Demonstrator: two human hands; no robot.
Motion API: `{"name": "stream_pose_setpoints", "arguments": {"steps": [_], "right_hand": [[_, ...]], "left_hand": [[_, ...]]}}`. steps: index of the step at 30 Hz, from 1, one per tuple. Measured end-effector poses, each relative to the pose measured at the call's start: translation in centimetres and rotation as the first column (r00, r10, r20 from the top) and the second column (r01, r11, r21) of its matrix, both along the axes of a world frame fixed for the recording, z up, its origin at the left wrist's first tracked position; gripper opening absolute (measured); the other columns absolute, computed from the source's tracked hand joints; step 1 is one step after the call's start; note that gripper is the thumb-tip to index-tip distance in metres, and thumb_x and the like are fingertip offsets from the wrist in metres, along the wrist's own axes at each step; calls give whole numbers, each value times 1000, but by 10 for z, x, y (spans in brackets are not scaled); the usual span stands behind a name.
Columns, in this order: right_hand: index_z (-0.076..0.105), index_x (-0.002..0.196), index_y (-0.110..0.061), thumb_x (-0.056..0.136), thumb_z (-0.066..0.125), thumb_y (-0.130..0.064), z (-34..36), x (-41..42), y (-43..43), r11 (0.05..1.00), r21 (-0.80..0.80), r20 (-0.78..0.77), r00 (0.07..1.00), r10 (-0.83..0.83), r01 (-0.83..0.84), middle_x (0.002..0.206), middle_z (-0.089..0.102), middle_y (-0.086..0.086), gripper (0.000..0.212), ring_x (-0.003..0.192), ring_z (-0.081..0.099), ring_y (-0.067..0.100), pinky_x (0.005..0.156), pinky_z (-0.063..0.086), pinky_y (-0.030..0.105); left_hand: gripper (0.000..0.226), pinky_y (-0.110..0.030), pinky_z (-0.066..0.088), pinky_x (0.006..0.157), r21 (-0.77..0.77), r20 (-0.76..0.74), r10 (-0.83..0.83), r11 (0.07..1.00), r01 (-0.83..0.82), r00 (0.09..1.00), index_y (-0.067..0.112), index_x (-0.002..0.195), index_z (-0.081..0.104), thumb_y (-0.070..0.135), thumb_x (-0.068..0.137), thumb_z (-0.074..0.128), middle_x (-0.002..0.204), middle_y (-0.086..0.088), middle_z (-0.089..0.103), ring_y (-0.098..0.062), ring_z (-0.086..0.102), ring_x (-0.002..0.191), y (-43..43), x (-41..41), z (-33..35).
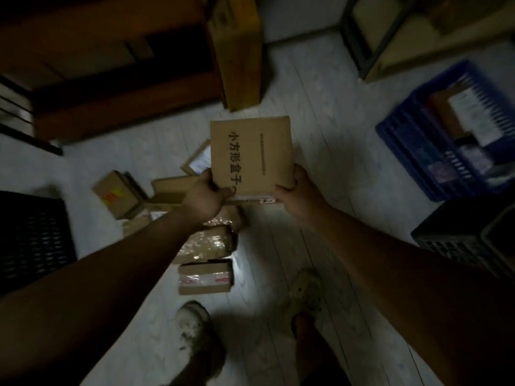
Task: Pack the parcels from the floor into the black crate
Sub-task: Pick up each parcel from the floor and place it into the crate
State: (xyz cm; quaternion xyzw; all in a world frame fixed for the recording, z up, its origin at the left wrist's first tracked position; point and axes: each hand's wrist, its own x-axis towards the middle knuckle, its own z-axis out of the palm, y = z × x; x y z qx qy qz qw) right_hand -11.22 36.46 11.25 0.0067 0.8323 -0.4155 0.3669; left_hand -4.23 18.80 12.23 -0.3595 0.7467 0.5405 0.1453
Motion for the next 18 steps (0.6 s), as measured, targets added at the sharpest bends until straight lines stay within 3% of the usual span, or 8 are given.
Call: {"name": "stream_pose_setpoints", "arguments": {"steps": [2,5,9,14,18], "right_hand": [[25,146,-18,89,60,-30,71,25,-19,999,-44,-48,999,-12,10,136,49,6,69,114,53,23,91,47,36],[27,145,-15,92,57,-19,159,65,-43,992,-119,-97,994,-52,40,136,47,5,61,107,46,13,85,39,27],[32,144,-16,92,60,-14,253,112,-66,980,-195,-187,980,-65,28,139,49,4,59,122,49,20,88,38,22],[37,139,-24,91,61,-22,327,160,-91,965,-227,-318,947,53,-130,130,56,-4,54,116,53,13,92,43,25],[34,142,-28,90,62,-29,371,197,-122,953,-202,-419,899,125,-226,136,51,-3,60,124,50,18,94,42,29]], "left_hand": [[51,-28,49,85,4,-54,12,1000,-11,998,9,137,38,7,90,58,114,-2,54,-19,58,101,-16,23,70],[56,-26,48,79,-49,-128,-7,999,0,992,16,142,33,14,91,58,121,1,53,-19,57,103,-43,62,157],[56,-43,47,98,-78,-196,-1,997,-14,981,19,141,36,14,90,60,131,-5,54,-26,56,112,-69,118,253],[60,-34,48,88,-153,-295,88,978,-139,951,21,143,35,18,89,61,127,5,52,-24,56,113,-90,190,333],[58,-26,47,75,-217,-334,152,948,-232,930,22,142,36,22,90,60,131,0,56,-22,58,107,-108,246,377]]}}
